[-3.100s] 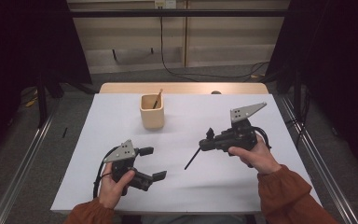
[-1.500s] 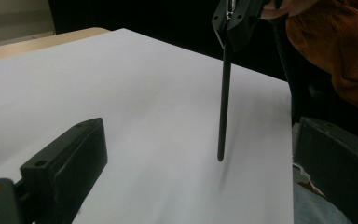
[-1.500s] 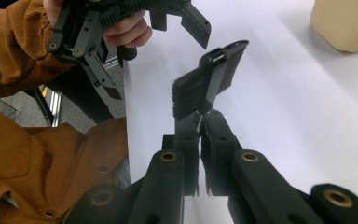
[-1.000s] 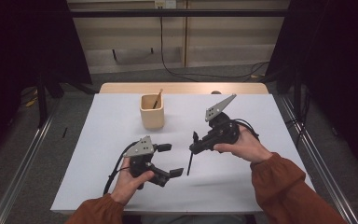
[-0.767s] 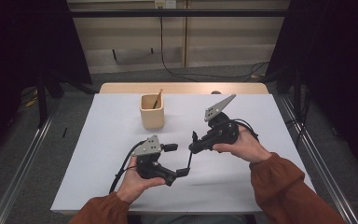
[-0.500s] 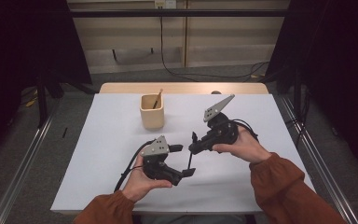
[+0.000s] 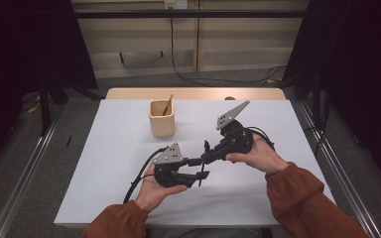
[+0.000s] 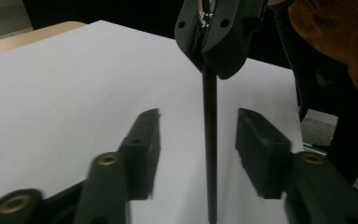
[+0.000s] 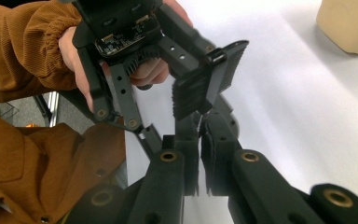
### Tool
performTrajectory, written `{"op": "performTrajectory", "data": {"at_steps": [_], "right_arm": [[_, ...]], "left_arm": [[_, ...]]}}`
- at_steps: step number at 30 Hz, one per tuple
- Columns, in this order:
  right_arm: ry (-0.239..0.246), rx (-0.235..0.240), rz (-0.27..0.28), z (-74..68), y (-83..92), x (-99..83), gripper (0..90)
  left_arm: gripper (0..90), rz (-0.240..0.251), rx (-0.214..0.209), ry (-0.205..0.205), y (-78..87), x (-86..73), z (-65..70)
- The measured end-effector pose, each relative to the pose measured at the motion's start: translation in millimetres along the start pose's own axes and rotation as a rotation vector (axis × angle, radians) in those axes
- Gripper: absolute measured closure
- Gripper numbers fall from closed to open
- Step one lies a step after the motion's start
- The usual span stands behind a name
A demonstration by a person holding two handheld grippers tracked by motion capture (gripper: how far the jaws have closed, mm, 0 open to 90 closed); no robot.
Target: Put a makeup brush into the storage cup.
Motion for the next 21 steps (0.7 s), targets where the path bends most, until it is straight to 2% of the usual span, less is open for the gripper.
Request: {"op": "performTrajectory", "data": {"at_steps": [6,12,19,21], "right_arm": [[0.005,0.007,0.004,-0.1,-1.6,0.8,85.5],[0.006,0.008,0.006,-0.4,-2.6,0.5,85.5],[0.008,0.011,0.009,-0.1,-4.1,-1.0,85.4],[0.007,0.011,0.013,0.1,-4.0,-0.8,85.4]], "left_arm": [[69.0,0.0,-0.019,0.009,0.5,-0.5,-0.6],[71.3,0.011,-0.03,0.017,-0.2,-0.1,0.2],[83.6,0.018,-0.044,0.023,0.9,0.1,1.2],[84.4,0.023,-0.044,0.029,1.0,0.2,1.1]]}}
Point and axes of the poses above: each handheld gripper's, and its own axes: y roughly backward along the jaws, x roughly out of its top, z roughly to its right, the point moved 5 cm from there along -y, roughly forward along the jaws, and after that the axes turned 1 degree about y, right-handed, at the moved point
